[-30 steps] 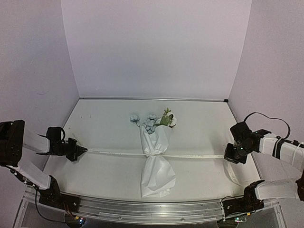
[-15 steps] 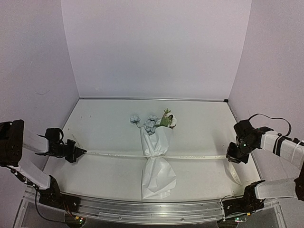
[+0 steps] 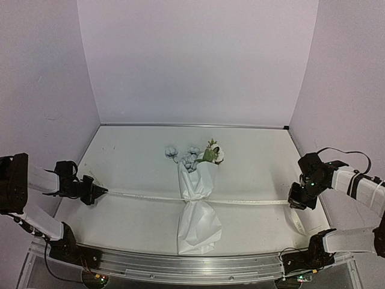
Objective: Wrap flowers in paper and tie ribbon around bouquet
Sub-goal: Tie the ribbon around the folded bouquet.
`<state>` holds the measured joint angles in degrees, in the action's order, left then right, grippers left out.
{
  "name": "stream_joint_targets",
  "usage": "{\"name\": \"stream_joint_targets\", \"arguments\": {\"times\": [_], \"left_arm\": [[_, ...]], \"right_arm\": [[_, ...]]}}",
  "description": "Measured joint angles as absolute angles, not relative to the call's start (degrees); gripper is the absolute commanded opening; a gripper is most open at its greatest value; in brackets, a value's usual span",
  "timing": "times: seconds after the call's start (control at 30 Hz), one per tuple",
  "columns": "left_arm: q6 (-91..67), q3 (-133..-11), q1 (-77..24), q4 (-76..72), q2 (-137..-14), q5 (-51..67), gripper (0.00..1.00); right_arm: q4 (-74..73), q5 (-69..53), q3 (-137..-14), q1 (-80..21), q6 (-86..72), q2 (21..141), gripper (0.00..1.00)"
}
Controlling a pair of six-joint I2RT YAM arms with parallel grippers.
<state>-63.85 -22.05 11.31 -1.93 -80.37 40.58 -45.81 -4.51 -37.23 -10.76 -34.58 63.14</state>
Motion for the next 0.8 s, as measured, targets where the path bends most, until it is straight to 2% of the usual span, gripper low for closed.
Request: {"name": "stream_joint_targets", "arguments": {"times": [0.1, 0.3, 0.5, 0.8], "left_arm": [[-62.87, -22.28, 11.27, -1.04, -77.98, 40.14, 0.00], [-61.22, -24.20, 8.50, 1.09, -72.05, 33.88, 0.00], [-59.94, -28.07, 4.65, 1.77, -68.92, 32.43, 0.00], [-58.11, -35.24, 1.34, 6.23, -65.32, 34.82, 0.00]], "right_arm": [[-46.25, -4.79, -37.24, -11.48, -34.52, 64.39, 0.02], [-49.20, 0.44, -38.00, -13.91, -34.46, 66.82, 0.40], [-52.49, 4.19, -41.92, -18.60, -33.18, 67.41, 0.62], [-50.06, 3.70, -50.92, -31.78, -28.55, 67.87, 0.71]]}}
